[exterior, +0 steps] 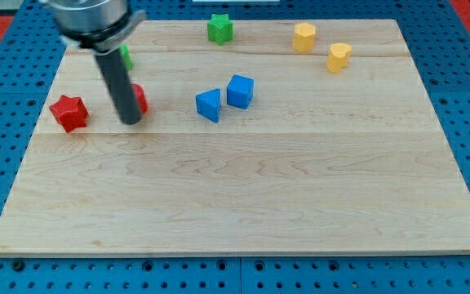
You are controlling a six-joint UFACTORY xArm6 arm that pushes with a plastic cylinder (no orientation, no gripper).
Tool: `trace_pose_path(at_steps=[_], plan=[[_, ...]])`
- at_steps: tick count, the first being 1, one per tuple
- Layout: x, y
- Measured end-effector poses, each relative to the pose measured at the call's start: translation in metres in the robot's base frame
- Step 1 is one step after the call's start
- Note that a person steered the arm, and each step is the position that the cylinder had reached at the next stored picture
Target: Push the red circle vertical to the blue triangle
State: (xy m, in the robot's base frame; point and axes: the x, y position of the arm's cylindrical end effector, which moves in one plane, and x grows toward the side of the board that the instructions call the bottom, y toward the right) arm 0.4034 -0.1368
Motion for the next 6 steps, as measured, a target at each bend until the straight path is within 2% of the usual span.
trace_pose_path(at_steps=[1, 2, 3, 5, 6], plan=[[-0.037, -0.002], [-0.020, -0.057], [-0.040, -0.075], [-0.086, 0.051], [-0.102, 0.067]])
